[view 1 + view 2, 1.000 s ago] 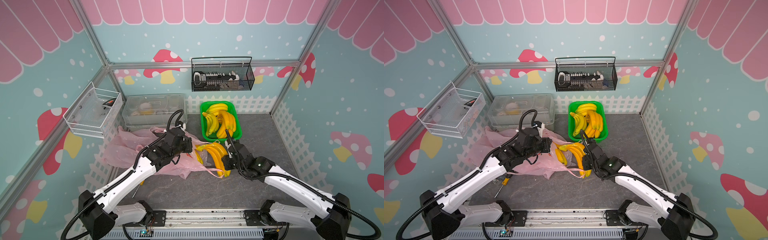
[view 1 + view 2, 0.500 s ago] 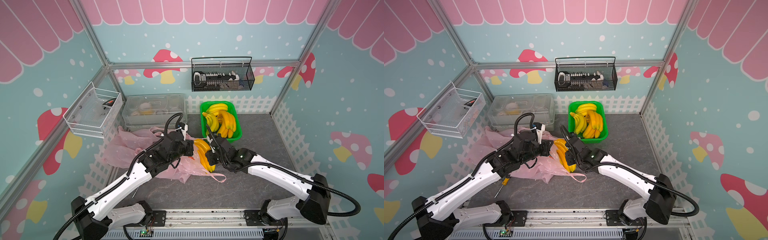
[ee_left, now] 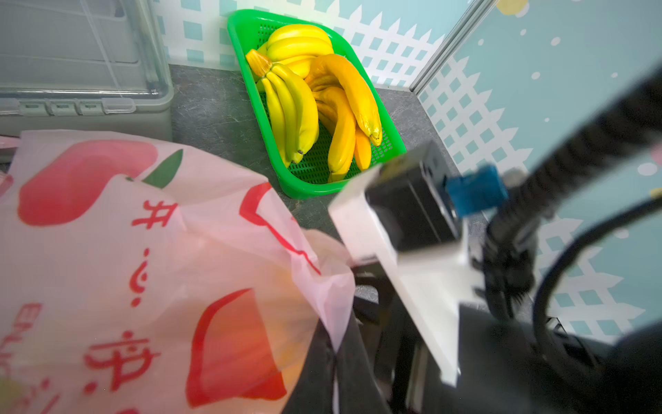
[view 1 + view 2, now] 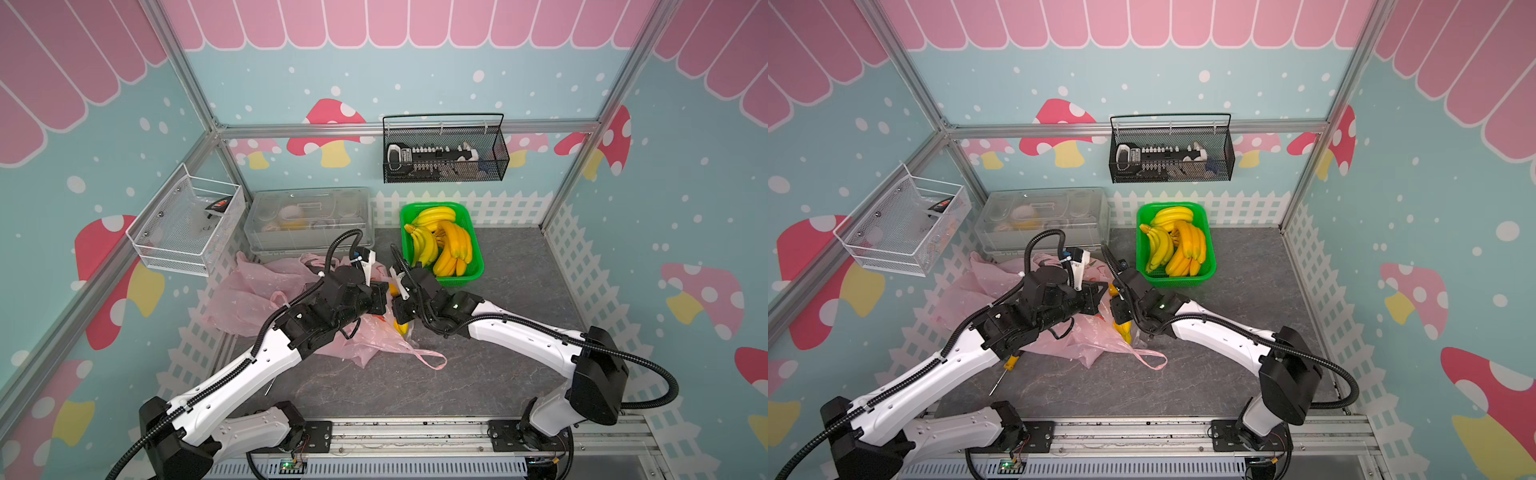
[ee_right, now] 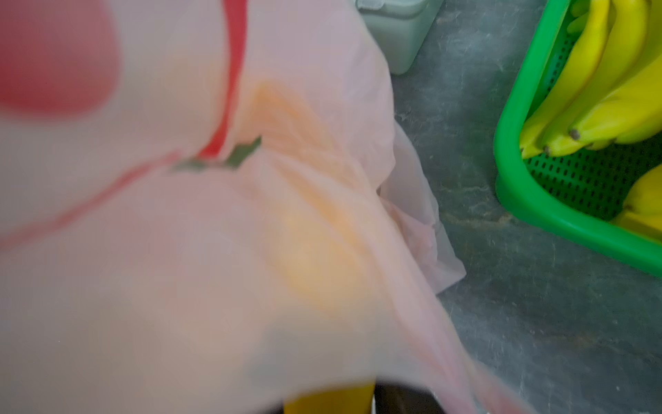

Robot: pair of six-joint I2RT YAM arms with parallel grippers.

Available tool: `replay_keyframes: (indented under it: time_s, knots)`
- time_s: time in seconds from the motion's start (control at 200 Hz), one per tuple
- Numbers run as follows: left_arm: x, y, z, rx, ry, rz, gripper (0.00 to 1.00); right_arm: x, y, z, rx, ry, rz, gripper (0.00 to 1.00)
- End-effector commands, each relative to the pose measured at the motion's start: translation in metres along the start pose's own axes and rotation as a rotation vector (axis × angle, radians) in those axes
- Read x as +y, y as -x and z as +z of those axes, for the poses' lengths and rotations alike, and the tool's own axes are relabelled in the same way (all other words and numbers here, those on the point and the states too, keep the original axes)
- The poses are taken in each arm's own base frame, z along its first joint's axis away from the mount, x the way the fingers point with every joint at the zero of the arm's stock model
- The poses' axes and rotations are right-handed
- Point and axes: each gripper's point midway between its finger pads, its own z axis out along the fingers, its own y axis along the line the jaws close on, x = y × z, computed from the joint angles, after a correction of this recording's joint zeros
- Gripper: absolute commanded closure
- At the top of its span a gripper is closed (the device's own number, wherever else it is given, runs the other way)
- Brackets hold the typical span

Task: Place the banana into a plastic bag & tie a knot
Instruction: Place the banana into the plastic bag.

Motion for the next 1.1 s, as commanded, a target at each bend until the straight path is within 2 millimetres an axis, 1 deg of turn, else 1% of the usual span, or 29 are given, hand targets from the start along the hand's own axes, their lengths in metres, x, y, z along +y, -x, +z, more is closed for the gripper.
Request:
replay_keyframes:
  time_s: [0.0, 0.065, 0.12, 0.195, 0.275, 0.345, 0.405, 0.43, 0.435, 0.46, 0.51, 0.671, 0.761, 0.801, 0.851, 0.926, 1.096]
  knots:
    - [-0.009, 0.019, -0.017, -0.082, -0.065, -0.025, 1.00, 0.002, 0.050, -0.001, -0.157, 0.029, 0.018, 0.74]
    - [-0.001, 0.022, -0.019, -0.092, -0.056, -0.055, 1.00, 0.006, 0.051, 0.006, -0.163, 0.049, 0.013, 0.64]
    - [0.016, 0.023, -0.018, -0.099, -0.030, -0.107, 1.00, 0.009, 0.045, 0.013, -0.141, 0.070, 0.012, 0.55]
    - [0.040, 0.026, -0.015, -0.101, -0.007, -0.190, 1.00, 0.010, 0.032, 0.020, -0.101, 0.082, 0.007, 0.44]
    - [0.062, 0.027, -0.011, -0.107, 0.030, -0.238, 1.00, 0.007, 0.020, 0.017, -0.081, 0.089, -0.003, 0.33]
    - [0.074, 0.029, -0.008, -0.103, 0.052, -0.255, 1.00, 0.004, 0.011, 0.010, -0.067, 0.089, -0.021, 0.26]
    - [0.083, 0.029, -0.003, -0.098, 0.068, -0.273, 1.00, 0.001, 0.005, 0.000, -0.054, 0.083, -0.035, 0.25]
    - [0.083, 0.028, -0.001, -0.091, 0.066, -0.279, 1.00, -0.001, 0.003, -0.006, -0.055, 0.079, -0.041, 0.24]
    - [0.087, 0.030, -0.001, -0.097, 0.074, -0.285, 1.00, -0.001, 0.003, -0.006, -0.054, 0.078, -0.042, 0.24]
    - [0.093, 0.032, 0.000, -0.102, 0.084, -0.298, 1.00, -0.003, 0.002, -0.013, -0.058, 0.074, -0.045, 0.24]
    - [0.097, 0.035, 0.002, -0.106, 0.084, -0.309, 1.00, -0.008, -0.001, -0.027, -0.067, 0.059, -0.055, 0.24]
    - [0.103, 0.038, 0.008, -0.103, 0.107, -0.289, 1.00, -0.023, -0.006, -0.082, -0.118, 0.028, -0.115, 0.22]
    - [0.104, 0.039, 0.011, -0.097, 0.110, -0.282, 1.00, -0.022, -0.011, -0.109, -0.149, 0.062, -0.157, 0.22]
    - [0.105, 0.038, 0.012, -0.093, 0.110, -0.281, 1.00, -0.022, -0.016, -0.118, -0.155, 0.081, -0.174, 0.23]
    - [0.105, 0.039, 0.013, -0.092, 0.112, -0.280, 1.00, -0.021, -0.023, -0.125, -0.150, 0.097, -0.197, 0.23]
    - [0.105, 0.041, 0.015, -0.091, 0.111, -0.278, 1.00, -0.020, -0.036, -0.128, -0.128, 0.121, -0.228, 0.24]
    - [0.104, 0.045, 0.022, -0.081, 0.108, -0.277, 1.00, -0.015, -0.057, -0.129, -0.100, 0.148, -0.292, 0.26]
